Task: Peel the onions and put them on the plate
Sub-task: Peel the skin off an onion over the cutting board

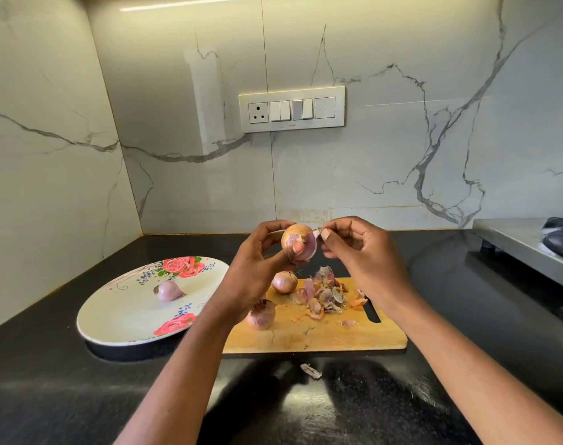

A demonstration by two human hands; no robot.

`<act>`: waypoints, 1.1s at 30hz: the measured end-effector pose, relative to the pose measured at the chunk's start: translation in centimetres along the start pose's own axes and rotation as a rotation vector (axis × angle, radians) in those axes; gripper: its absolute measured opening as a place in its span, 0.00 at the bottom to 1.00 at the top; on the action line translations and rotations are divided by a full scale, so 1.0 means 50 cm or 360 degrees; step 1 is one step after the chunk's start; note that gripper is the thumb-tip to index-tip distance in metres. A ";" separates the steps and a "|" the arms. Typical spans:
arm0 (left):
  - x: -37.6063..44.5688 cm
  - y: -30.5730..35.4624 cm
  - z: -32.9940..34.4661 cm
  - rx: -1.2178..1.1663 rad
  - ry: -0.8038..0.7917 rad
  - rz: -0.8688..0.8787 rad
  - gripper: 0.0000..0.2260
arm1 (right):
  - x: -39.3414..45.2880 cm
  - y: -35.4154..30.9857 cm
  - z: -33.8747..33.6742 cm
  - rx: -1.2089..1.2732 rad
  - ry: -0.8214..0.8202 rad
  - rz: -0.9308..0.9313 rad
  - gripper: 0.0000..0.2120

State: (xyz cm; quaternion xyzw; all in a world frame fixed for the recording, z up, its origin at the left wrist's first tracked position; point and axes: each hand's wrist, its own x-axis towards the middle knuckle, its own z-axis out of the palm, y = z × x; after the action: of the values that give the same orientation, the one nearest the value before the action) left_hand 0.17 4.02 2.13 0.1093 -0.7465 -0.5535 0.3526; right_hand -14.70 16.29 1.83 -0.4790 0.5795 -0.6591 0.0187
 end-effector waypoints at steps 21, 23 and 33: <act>0.001 -0.005 0.013 -0.0076 0.0009 0.0070 0.21 | 0.002 0.012 0.028 -0.0372 0.0350 -0.0154 0.06; 0.003 -0.001 0.011 -0.0317 0.0011 0.0052 0.20 | 0.009 0.026 0.009 -0.0374 0.0373 -0.0034 0.06; 0.005 -0.004 -0.001 -0.0347 0.0075 -0.0033 0.23 | 0.013 0.040 -0.019 -0.0377 -0.0234 0.0200 0.04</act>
State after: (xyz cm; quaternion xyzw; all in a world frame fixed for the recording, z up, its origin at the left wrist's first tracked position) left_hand -0.04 3.76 2.05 0.0911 -0.6721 -0.6324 0.3742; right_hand -16.74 15.98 0.77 -0.4876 0.6791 -0.5469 0.0455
